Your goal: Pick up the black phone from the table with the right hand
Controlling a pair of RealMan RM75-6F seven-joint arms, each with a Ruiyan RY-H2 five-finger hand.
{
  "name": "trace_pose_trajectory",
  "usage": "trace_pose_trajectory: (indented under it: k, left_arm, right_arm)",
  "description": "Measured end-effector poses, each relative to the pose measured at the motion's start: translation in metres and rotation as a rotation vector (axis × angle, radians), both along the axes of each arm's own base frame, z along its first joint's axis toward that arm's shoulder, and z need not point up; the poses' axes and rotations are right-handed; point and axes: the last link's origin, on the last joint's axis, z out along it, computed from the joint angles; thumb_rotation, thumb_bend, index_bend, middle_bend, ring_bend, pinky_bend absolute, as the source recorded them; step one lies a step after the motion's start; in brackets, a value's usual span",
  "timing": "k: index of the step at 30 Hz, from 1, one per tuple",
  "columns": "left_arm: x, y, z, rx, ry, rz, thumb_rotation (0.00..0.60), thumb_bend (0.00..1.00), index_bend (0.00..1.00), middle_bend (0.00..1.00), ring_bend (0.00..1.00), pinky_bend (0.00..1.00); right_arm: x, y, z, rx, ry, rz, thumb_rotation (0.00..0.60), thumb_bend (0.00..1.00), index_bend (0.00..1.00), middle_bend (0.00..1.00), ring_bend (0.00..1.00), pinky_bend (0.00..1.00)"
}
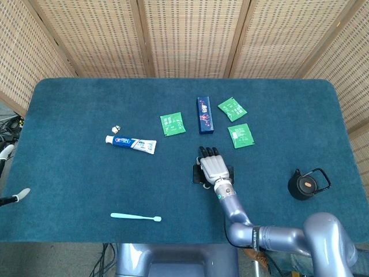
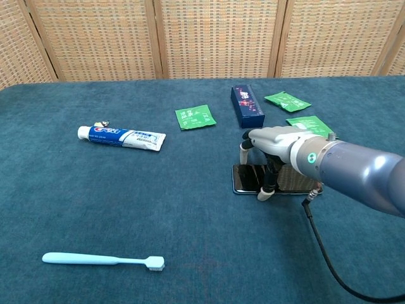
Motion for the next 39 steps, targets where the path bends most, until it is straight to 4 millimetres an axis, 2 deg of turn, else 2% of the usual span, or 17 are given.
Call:
trace_pose_trajectory:
  k: [10,17,24,30,39]
  left_arm:
    - [0.0,-0.001,0.002,0.002,-0.006,-0.006,0.6,0.0,0.0,0.0,0.0,0.0]
    - [0.001,-0.002,0.002,0.002,-0.009,-0.011,0.6,0.0,0.0,0.0,0.0,0.0]
    - [0.003,-0.004,0.001,0.0,-0.007,-0.016,0.6,0.0,0.0,0.0,0.0,0.0]
    - [0.005,-0.006,0.001,-0.001,-0.009,-0.027,0.6,0.0,0.0,0.0,0.0,0.0]
    - [0.007,-0.008,0.0,-0.006,-0.006,-0.036,0.6,0.0,0.0,0.0,0.0,0.0]
  right_arm:
    - [0.011,0.002,0.007,-0.016,-0.107,0.01,0.6,0.29,0.6,0.0,0.0,0.0]
    - [0.028,0.006,0.023,-0.02,-0.256,0.05,0.6,0.29,0.61,0.0,0.0,0.0]
    - [0.032,0.011,0.034,0.009,-0.406,0.025,0.6,0.29,0.6,0.0,0.0,0.0]
    - [0.022,0.013,0.043,0.038,-0.599,-0.066,0.6,0.29,0.6,0.0,0.0,0.0]
    - [-0.019,0.003,0.069,0.002,-0.846,-0.223,0.6,0.29,0.6,0.0,0.0,0.0]
